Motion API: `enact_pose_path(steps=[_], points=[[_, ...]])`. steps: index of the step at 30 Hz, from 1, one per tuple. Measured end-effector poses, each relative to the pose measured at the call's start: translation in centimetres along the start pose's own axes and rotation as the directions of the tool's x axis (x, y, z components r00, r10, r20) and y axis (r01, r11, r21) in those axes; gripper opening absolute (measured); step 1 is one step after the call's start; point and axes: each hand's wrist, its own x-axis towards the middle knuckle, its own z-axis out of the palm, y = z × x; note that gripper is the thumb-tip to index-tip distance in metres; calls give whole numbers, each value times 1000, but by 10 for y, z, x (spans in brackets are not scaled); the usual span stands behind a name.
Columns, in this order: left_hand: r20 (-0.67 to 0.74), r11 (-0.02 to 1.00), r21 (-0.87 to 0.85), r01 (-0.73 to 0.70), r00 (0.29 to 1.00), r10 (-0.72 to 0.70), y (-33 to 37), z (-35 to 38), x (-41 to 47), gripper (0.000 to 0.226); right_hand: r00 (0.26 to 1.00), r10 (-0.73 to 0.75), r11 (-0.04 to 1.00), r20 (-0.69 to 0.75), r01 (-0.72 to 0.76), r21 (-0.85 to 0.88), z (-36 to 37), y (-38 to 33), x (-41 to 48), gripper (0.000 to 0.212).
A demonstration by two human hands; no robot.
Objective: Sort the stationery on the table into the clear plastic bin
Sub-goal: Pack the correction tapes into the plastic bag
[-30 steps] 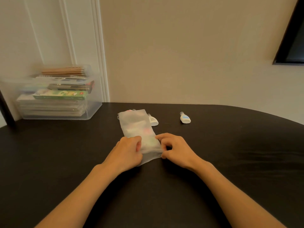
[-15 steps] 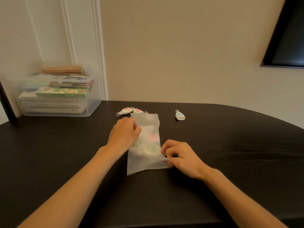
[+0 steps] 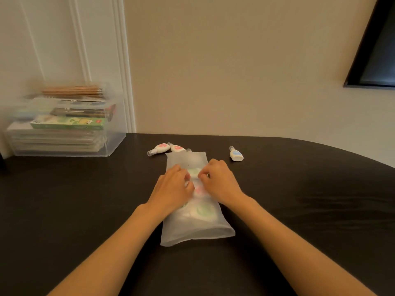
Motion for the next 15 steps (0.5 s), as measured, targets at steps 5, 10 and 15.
enact_pose_path(steps=[5,10,15], points=[[97,998,41,50,994,-53,-4,1,6,27,999,27,978,-45,-36,-206,14,4,11,28],[113,992,7,127,985,-127,-5,-1,18,24,994,-59,988,92,72,-137,16,8,21,30],[119,984,31,174,977,-177,-8,2,29,23,954,12,988,299,34,-148,20,10,35,37]])
